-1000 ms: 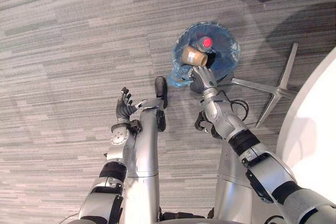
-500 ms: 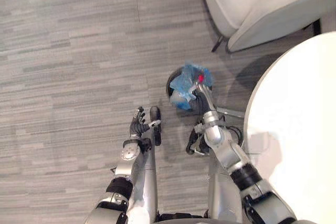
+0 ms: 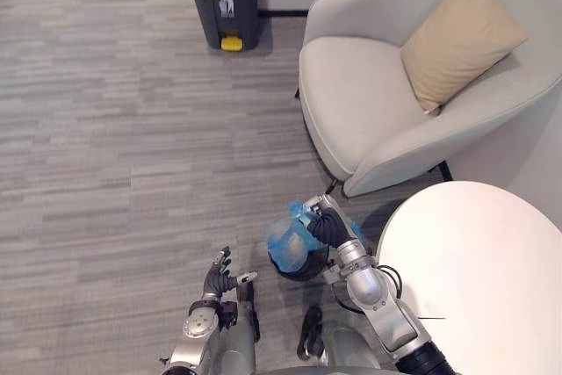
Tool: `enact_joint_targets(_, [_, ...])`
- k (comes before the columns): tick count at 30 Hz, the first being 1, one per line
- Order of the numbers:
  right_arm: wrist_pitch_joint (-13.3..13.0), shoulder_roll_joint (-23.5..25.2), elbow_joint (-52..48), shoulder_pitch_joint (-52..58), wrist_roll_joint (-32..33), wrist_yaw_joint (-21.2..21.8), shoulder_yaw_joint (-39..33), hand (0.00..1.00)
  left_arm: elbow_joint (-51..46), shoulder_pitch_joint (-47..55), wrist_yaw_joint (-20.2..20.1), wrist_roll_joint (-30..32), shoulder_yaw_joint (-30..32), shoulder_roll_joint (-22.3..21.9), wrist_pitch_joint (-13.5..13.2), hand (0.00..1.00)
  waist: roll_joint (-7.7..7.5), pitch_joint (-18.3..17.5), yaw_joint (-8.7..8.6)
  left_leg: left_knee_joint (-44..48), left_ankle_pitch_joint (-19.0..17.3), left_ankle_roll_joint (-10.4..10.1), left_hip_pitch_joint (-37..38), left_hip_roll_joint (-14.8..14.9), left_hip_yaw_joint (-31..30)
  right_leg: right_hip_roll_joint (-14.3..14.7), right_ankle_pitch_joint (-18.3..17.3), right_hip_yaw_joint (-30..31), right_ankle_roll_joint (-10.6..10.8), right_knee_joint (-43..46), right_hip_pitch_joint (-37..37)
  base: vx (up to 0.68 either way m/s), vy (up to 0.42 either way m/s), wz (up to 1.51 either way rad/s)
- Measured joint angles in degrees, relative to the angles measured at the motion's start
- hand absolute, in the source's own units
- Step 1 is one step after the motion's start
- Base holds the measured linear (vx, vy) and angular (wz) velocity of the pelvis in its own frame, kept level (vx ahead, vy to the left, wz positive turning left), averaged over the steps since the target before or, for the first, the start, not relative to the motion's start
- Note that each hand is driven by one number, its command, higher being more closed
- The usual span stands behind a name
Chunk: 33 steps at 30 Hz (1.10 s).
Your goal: Gather rubbish on tea table into small bin, then transfer packed bag to large trash can.
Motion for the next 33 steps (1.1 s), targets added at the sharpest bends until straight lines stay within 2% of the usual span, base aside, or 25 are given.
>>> enact_joint_targets(4, [-1.2,-0.2,0.0,-0.2,2.7,2.0,-0.2,1.00,-1.6,0.8,-0.3,0.4,0.0,0.3,-0.1,0.00,1.59,-2.0,-0.12,-6.1,2.2,-0.5,5.8,-0.9,0.0,0.8,1.8,0.1,0.2,-5.2,4.9,0.08,-0.002,-0.08])
enact_joint_targets(9, [-1.5,-0.8,0.0,-0.3,6.9,3.5,-0.6,1.00,-5.7,3.4,-0.6,1.2,-0.2,1.1,-0.7,0.00,3.24,-3.5,-0.27,-11.2,4.5,-1.1,9.4,-1.0,-0.1,1.5,2.3,0.7,0.0,-6.1,6.4,-0.02,0.006,-0.08])
enact_joint_targets(11, [-1.6,-1.6,0.0,-0.4,9.1,4.1,-0.6,1.00,-8.3,4.8,-1.4,1.4,-0.2,1.8,-1.0,0.00,3.31,-4.0,-0.85,-11.2,4.5,-1.1,9.9,-0.8,-0.2,1.7,2.3,1.0,-0.1,-6.1,6.6,-0.07,0.004,-0.05])
enact_joint_targets(14, [-1.6,-3.7,-0.1,-0.8,12.3,4.8,-0.4,1.00,-16.2,7.8,-1.5,1.4,-0.6,2.2,-1.0,0.00,3.80,-4.4,-0.96,-11.4,4.5,-1.1,10.4,-0.6,-0.3,1.9,2.4,1.5,-0.3,-6.1,6.8,-0.07,0.019,-0.07])
enact_joint_targets(20, [-1.6,-6.0,-0.7,-2.2,16.7,6.1,0.9,1.00,-25.5,9.8,-1.5,1.4,-1.0,2.5,-2.4,0.00,4.86,-5.4,-0.94,-11.7,4.6,-1.1,11.9,-0.8,-0.7,2.1,2.8,1.4,-0.3,-6.4,8.5,-0.03,0.016,0.00])
enact_joint_targets(27, [-1.7,-8.0,-0.7,-7.8,21.2,7.1,2.6,1.00,-32.9,9.5,-1.4,3.9,-1.2,3.6,-3.8,0.00,5.25,-5.7,-1.00,-11.4,4.8,-0.7,12.0,-0.9,-0.8,2.3,3.5,1.5,-0.2,-7.2,8.7,0.00,0.003,0.00])
enact_joint_targets(33, [-1.7,-9.1,-0.7,-9.6,25.0,7.2,3.2,1.00,-35.3,5.5,-1.4,6.7,-3.6,5.8,-4.1,0.00,5.34,-5.7,-0.99,-11.4,5.0,-0.7,12.4,-0.9,-1.1,2.3,3.6,1.3,-0.3,-7.3,9.4,0.00,0.002,0.02])
